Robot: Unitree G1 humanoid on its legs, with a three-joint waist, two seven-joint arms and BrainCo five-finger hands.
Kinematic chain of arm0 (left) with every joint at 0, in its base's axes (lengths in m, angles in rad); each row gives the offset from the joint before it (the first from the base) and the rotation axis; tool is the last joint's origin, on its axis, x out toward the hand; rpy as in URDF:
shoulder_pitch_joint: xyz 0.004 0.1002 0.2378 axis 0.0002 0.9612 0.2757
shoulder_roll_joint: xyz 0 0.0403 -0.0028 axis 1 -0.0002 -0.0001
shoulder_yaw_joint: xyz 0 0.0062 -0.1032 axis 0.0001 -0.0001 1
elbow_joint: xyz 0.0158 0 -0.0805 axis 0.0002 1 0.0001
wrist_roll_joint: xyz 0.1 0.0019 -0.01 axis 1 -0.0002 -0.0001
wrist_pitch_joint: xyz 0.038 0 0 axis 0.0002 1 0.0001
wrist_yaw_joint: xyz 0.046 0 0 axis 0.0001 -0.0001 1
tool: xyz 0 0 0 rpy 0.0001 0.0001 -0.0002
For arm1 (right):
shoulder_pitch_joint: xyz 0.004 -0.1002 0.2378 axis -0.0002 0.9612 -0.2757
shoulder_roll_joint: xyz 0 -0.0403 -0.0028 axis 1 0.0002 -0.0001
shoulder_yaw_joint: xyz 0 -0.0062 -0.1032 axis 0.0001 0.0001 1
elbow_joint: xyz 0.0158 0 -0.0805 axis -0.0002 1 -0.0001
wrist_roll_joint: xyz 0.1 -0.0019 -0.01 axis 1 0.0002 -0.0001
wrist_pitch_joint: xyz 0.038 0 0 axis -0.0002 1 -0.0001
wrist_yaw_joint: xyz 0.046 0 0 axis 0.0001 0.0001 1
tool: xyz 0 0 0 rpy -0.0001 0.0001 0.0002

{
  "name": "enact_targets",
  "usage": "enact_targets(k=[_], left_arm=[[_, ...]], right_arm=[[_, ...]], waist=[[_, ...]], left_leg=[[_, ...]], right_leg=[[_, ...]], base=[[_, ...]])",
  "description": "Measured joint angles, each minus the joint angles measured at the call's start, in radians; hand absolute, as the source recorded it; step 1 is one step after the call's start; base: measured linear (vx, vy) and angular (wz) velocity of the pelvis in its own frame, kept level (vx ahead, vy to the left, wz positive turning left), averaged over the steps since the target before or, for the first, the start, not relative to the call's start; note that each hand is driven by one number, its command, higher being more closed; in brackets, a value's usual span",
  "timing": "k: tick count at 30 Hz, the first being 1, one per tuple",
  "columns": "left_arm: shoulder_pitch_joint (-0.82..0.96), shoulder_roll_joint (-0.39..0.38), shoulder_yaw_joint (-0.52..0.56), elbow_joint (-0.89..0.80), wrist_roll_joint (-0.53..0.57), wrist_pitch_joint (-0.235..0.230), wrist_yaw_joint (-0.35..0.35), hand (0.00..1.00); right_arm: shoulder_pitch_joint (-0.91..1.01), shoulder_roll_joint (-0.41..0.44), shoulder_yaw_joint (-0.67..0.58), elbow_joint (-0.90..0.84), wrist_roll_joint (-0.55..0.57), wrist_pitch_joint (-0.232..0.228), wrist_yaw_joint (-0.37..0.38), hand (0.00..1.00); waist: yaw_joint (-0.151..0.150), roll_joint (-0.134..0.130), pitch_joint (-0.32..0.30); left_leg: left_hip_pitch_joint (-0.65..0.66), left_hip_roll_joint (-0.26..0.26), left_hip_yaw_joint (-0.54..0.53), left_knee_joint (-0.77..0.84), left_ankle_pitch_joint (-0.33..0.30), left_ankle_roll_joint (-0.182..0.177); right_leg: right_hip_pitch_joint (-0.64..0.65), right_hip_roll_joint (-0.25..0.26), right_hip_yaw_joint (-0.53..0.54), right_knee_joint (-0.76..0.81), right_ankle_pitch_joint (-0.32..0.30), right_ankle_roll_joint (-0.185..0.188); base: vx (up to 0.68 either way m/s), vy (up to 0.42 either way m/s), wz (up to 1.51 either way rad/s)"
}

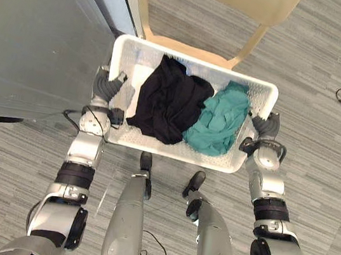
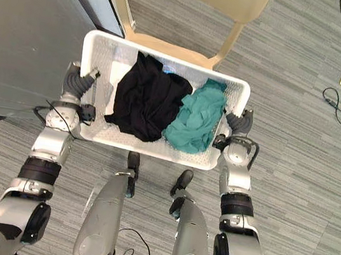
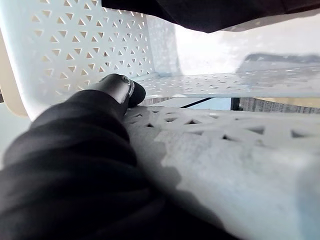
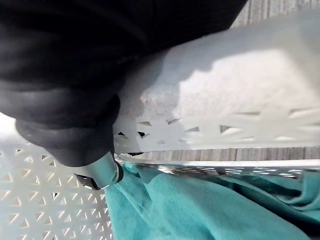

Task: Pick up the laundry basket with both hands and put the clothes into the washing machine.

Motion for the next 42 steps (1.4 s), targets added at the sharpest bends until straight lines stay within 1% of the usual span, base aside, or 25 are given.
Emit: enact_targets(k=[2,3,5,6,9,12,16,18,20,24,26,30,32,34,36,38,39,40,41,42], left_arm=[[-0.028,0.005,0.0,0.0,-0.003,0.003,0.001,1.0],[-0.033,0.005,0.0,0.0,-0.004,0.003,0.001,0.0],[-0.06,0.006,0.0,0.0,-0.011,0.003,0.009,0.0],[-0.083,0.012,0.0,0.0,-0.012,0.003,0.022,0.0],[-0.148,0.021,0.004,0.002,-0.012,0.009,0.05,0.0],[-0.171,0.021,0.017,0.002,-0.025,0.012,0.067,0.0],[-0.191,0.022,0.054,0.002,-0.034,0.028,0.079,0.0],[-0.2,0.036,0.074,0.002,-0.033,0.031,0.095,0.0],[-0.22,0.076,0.091,0.001,-0.029,0.041,0.104,0.0],[-0.236,0.117,0.091,-0.001,0.024,0.059,0.112,0.0],[-0.242,0.12,0.091,-0.001,0.062,0.069,0.113,0.0],[-0.241,0.121,0.093,-0.019,0.103,0.085,0.117,0.0],[-0.239,0.12,0.115,-0.048,0.119,0.087,0.122,0.0],[-0.231,0.12,0.143,-0.089,0.12,0.086,0.142,0.0],[-0.194,0.12,0.171,-0.145,0.12,0.084,0.159,0.0],[-0.092,0.112,0.211,-0.214,0.122,0.081,0.163,0.0],[-0.06,0.105,0.222,-0.221,0.122,0.08,0.164,0.0],[0.019,0.078,0.254,-0.24,0.122,0.08,0.163,0.0],[0.115,0.029,0.287,-0.269,0.122,0.073,0.163,0.0],[0.165,0.003,0.3,-0.288,0.121,0.07,0.163,0.0]], right_arm=[[-0.026,-0.013,0.0,-0.004,0.007,0.0,-0.005,1.0],[-0.036,-0.016,0.0,-0.007,0.011,0.0,-0.005,1.0],[-0.04,-0.026,0.0,-0.028,0.012,0.0,-0.008,1.0],[-0.05,-0.029,0.0,-0.033,0.013,0.0,-0.016,0.0],[-0.082,-0.045,-0.002,-0.034,0.04,0.003,-0.022,0.0],[-0.107,-0.053,-0.002,-0.034,0.042,0.017,-0.02,0.0],[-0.135,-0.072,-0.001,-0.038,0.051,0.038,0.014,0.0],[-0.135,-0.086,-0.001,-0.043,0.067,0.038,0.028,0.0],[-0.134,-0.097,-0.005,-0.059,0.071,0.044,0.031,0.0],[-0.135,-0.098,-0.008,-0.083,0.077,0.039,0.048,0.0],[-0.135,-0.098,-0.008,-0.092,0.078,0.038,0.048,0.0],[-0.13,-0.099,-0.028,-0.106,0.082,0.038,0.047,0.0],[-0.12,-0.109,-0.033,-0.125,0.086,0.035,0.047,0.0],[-0.099,-0.109,-0.048,-0.152,0.087,0.035,0.047,0.0],[-0.066,-0.11,-0.067,-0.178,0.088,0.034,0.046,0.0],[0.012,-0.111,-0.098,-0.225,0.088,0.034,0.047,0.0],[0.04,-0.11,-0.107,-0.236,0.087,0.034,0.048,0.0],[0.106,-0.107,-0.119,-0.249,0.087,0.033,0.048,0.0],[0.187,-0.1,-0.138,-0.276,0.086,0.033,0.051,0.0],[0.226,-0.093,-0.145,-0.288,0.085,0.033,0.053,0.0]], waist=[[0.008,0.001,0.0],[0.009,0.001,0.0],[0.014,0.001,0.0],[0.013,0.0,0.0],[0.011,0.001,0.003],[0.011,0.002,0.009],[0.01,0.002,0.011],[0.009,0.002,0.011],[0.01,0.002,0.011],[0.01,0.002,0.011],[0.009,0.002,0.011],[0.007,0.002,0.011],[0.008,0.002,0.011],[0.009,0.002,0.011],[0.008,0.002,0.011],[0.008,0.002,0.011],[0.009,0.002,0.011],[0.005,0.002,0.011],[0.007,0.002,0.011],[0.006,0.002,0.01]], left_leg=[[-0.018,0.01,0.002,0.008,0.0,0.0],[-0.02,0.012,0.002,0.008,0.0,0.0],[-0.032,0.015,0.002,0.008,0.001,-0.001],[-0.044,0.017,0.001,0.009,0.002,-0.002],[-0.066,0.022,0.001,0.014,0.004,-0.003],[-0.068,0.028,0.007,0.017,0.004,-0.003],[-0.072,0.033,0.011,0.012,0.006,-0.008],[-0.072,0.034,0.011,0.011,0.009,-0.013],[-0.07,0.036,0.014,0.01,0.011,-0.017],[-0.069,0.045,0.025,0.021,0.011,-0.018],[-0.069,0.05,0.033,0.028,0.011,-0.018],[-0.069,0.054,0.037,0.03,0.011,-0.018],[-0.069,0.056,0.04,0.031,0.011,-0.018],[-0.069,0.057,0.041,0.035,0.011,-0.017],[-0.067,0.062,0.049,0.045,0.011,-0.017],[-0.046,0.066,0.061,0.047,0.011,-0.017],[-0.033,0.066,0.064,0.047,0.011,-0.018],[0.002,0.062,0.067,0.045,0.009,-0.019],[0.045,0.055,0.067,0.042,0.001,-0.023],[0.069,0.053,0.067,0.042,-0.012,-0.023]], right_leg=[[-0.014,0.006,-0.001,0.004,0.001,-0.001],[-0.015,0.007,-0.002,0.004,0.001,-0.001],[-0.029,0.009,-0.003,0.005,0.001,-0.002],[-0.04,0.01,-0.003,0.007,0.002,-0.003],[-0.062,0.013,-0.005,0.01,0.002,-0.004],[-0.066,0.014,-0.007,0.019,0.002,-0.004],[-0.079,0.016,-0.008,0.026,0.002,-0.004],[-0.079,0.016,-0.009,0.027,0.002,-0.004],[-0.079,0.016,-0.009,0.029,0.0,-0.007],[-0.078,0.017,-0.008,0.038,0.0,-0.008],[-0.078,0.017,-0.008,0.04,0.0,-0.008],[-0.078,0.018,-0.008,0.043,0.0,-0.01],[-0.078,0.019,-0.008,0.044,0.0,-0.01],[-0.078,0.019,-0.009,0.047,-0.001,-0.013],[-0.075,0.017,-0.01,0.056,-0.005,-0.019],[-0.056,0.015,-0.016,0.066,-0.014,-0.029],[-0.047,0.011,-0.017,0.074,-0.02,-0.029],[-0.017,0.001,-0.022,0.092,-0.041,-0.027],[0.018,-0.011,-0.026,0.121,-0.073,-0.027],[0.035,-0.015,-0.029,0.137,-0.091,-0.026]], base=[[-0.03,-0.046,-0.04],[-0.01,-0.052,0.0],[0.0,-0.021,-0.01],[0.0,-0.03,-0.04],[0.02,-0.036,-0.03],[0.04,-0.032,-0.04],[0.02,-0.041,-0.03],[0.02,-0.039,0.01],[0.0,-0.035,0.0],[-0.02,-0.038,-0.04],[-0.04,-0.035,-0.06],[-0.02,-0.028,-0.01],[-0.01,-0.042,0.0],[0.02,-0.041,0.0],[0.04,-0.04,0.01],[0.05,-0.045,0.03],[0.05,-0.053,0.11],[0.06,-0.061,0.22],[0.06,-0.069,0.26],[0.05,-0.085,0.32]])
